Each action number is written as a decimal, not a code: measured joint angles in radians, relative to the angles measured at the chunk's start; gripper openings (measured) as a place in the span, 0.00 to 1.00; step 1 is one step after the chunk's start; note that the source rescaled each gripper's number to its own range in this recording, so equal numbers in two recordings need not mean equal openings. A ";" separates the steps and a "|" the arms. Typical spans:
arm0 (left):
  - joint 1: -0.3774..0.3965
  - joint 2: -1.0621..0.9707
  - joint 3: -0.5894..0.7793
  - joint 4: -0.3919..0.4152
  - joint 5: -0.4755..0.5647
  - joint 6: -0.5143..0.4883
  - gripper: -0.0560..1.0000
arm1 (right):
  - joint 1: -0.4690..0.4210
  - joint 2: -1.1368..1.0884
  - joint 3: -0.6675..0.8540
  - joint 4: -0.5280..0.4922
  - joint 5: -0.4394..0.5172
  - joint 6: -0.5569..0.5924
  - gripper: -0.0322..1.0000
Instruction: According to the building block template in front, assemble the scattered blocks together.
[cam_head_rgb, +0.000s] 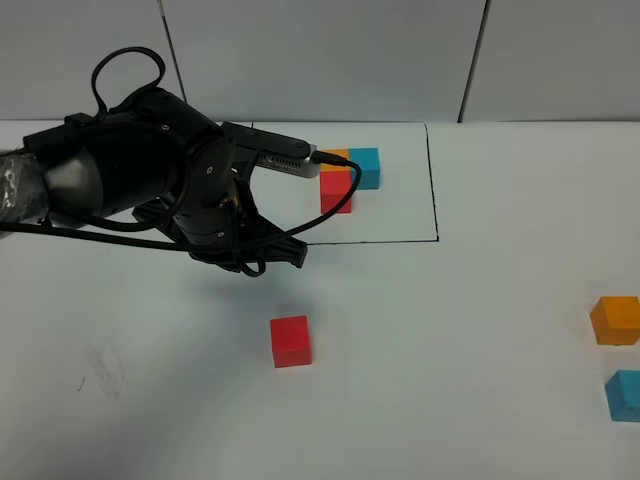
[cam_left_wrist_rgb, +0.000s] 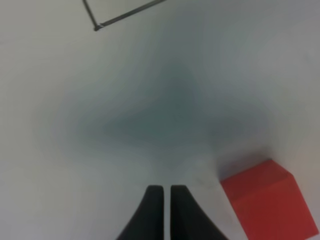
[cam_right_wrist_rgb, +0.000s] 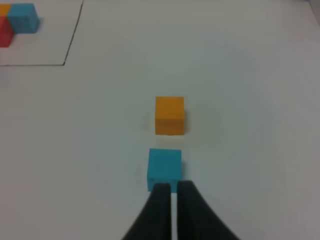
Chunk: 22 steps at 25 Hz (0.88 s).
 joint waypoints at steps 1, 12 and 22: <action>0.008 0.000 0.000 0.002 0.007 -0.001 0.06 | 0.000 0.000 0.000 0.000 0.000 0.000 0.03; 0.207 -0.041 0.000 0.042 0.092 0.091 0.05 | 0.000 0.000 0.000 0.000 0.000 0.000 0.03; 0.460 -0.102 0.000 0.085 0.232 0.194 0.05 | 0.000 0.000 0.000 0.000 0.000 0.000 0.03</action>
